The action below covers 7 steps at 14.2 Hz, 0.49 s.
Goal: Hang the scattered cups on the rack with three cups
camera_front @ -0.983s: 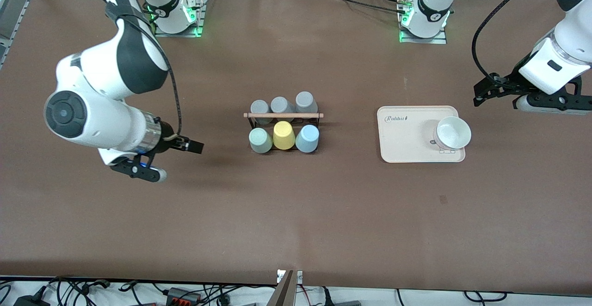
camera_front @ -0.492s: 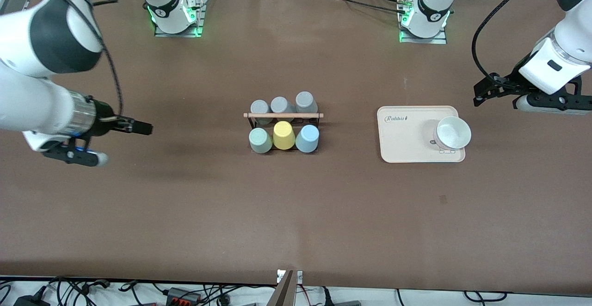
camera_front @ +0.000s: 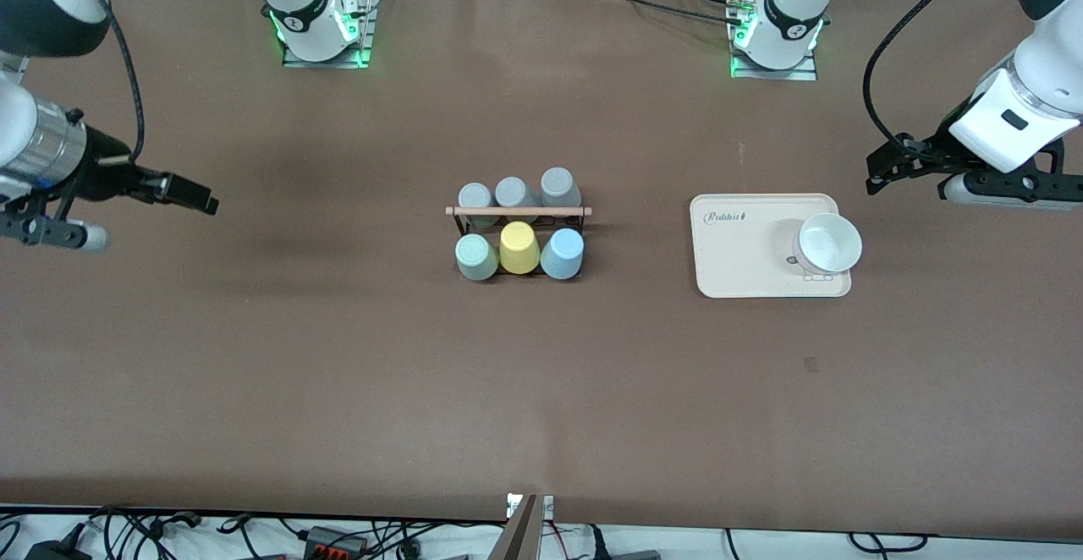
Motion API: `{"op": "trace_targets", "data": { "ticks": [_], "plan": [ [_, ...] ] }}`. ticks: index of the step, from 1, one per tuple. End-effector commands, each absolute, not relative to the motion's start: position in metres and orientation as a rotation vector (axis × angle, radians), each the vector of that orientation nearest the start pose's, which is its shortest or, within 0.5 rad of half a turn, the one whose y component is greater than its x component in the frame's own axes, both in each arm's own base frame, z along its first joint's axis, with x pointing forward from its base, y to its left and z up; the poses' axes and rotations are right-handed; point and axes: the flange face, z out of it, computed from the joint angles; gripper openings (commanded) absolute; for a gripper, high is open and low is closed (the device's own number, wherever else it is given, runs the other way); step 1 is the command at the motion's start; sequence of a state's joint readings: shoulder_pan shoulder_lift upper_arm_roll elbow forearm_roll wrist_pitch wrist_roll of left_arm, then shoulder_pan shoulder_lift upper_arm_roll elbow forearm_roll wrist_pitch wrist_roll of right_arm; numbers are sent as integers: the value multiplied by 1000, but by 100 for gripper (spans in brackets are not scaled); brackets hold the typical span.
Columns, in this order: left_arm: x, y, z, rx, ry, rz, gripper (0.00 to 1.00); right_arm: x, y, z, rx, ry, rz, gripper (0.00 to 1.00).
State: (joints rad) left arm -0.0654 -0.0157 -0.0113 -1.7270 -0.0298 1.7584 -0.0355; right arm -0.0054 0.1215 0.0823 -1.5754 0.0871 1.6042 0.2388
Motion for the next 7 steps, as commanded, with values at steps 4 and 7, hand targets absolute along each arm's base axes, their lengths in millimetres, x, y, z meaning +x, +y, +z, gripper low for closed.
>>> {"op": "trace_targets", "data": {
  "ticks": [4,7],
  "plan": [
    [559,-46,582,-3165,70,-68,100,566,61,565,-3206,60,54,100],
    [559,-46,582,-3165,70,-66,100,580,58,570,-3188,100,3,100]
  ]
}}
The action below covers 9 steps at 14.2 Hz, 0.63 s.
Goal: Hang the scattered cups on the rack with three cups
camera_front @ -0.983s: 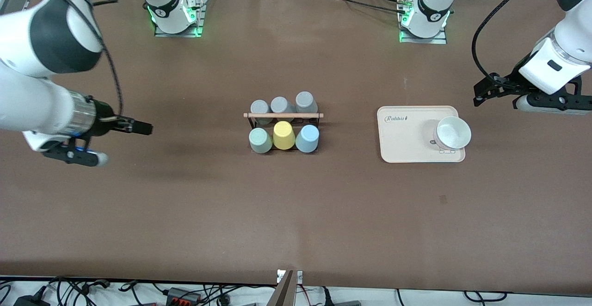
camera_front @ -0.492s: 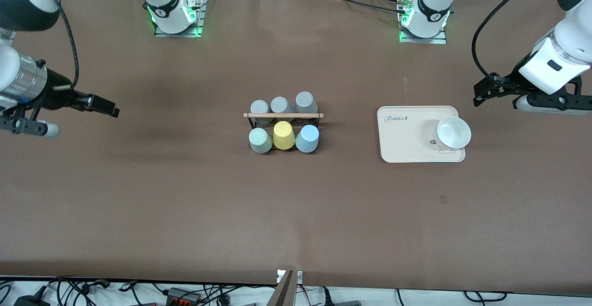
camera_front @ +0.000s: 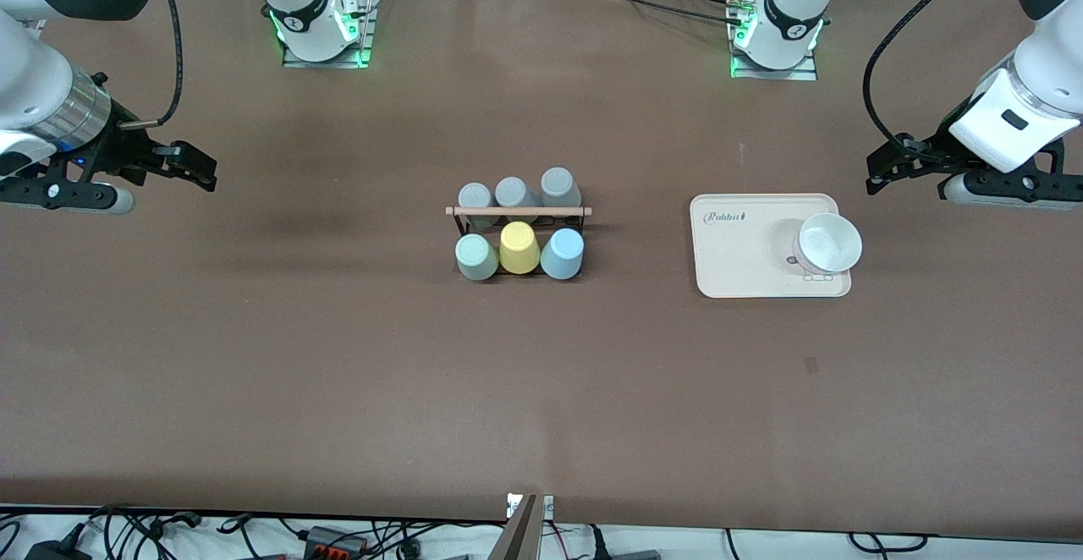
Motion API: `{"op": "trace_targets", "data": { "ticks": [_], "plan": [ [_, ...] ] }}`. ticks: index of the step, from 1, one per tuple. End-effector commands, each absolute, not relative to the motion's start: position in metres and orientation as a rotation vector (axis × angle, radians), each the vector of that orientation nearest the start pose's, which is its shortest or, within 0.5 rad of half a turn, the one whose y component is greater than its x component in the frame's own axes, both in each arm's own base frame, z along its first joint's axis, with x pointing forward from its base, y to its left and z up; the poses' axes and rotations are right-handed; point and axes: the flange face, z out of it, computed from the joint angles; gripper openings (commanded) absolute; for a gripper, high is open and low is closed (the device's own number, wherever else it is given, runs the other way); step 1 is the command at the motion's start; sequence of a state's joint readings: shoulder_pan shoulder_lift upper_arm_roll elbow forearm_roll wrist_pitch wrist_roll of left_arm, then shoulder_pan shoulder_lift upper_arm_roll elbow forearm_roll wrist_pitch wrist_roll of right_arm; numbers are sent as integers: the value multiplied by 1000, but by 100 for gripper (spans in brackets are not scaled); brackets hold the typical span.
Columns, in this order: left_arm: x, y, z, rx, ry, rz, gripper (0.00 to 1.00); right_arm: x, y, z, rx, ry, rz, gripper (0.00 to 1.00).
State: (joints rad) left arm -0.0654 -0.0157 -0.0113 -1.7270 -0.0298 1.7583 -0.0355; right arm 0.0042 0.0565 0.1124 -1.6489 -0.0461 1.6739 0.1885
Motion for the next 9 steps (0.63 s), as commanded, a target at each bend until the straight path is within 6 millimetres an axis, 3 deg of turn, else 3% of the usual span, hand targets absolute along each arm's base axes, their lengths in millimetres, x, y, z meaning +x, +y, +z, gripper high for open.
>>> {"op": "trace_targets", "data": {
  "ticks": [1,9],
  "plan": [
    [559,-46,583,-3165,70,-66,100,581,59,572,-3185,105,-7,100],
    [559,-46,583,-3165,70,-64,100,582,51,569,-3186,125,11,100]
  ]
}}
